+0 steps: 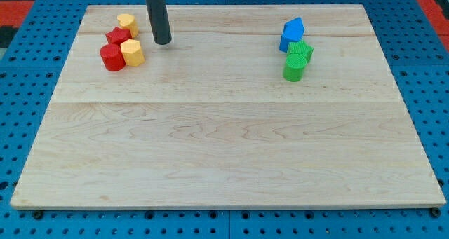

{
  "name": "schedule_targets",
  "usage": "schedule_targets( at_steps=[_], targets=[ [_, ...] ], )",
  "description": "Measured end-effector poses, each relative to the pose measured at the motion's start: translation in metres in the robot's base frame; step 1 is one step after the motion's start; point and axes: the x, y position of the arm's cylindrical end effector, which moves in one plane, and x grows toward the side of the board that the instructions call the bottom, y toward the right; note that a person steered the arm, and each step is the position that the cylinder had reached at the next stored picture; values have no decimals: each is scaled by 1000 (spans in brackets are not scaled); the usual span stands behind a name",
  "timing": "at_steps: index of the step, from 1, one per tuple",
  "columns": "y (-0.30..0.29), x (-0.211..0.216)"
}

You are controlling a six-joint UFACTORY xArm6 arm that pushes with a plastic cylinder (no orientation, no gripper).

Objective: Place the yellow hexagon bottom to the red circle

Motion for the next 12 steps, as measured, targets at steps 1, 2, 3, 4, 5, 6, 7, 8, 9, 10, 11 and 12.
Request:
schedule_targets(
  at_steps=[1, 2, 3, 4, 5, 6, 7, 8, 9, 10, 11, 12],
  targets=[
    [-20, -1],
    [-31, 18],
    [-30, 32],
    [-30, 50],
    [-29, 66],
    [-29, 82],
    [-29, 91],
    [-36, 101],
    [-48, 109],
    [-48, 120],
    [-45, 120],
    [-45, 128]
  ],
)
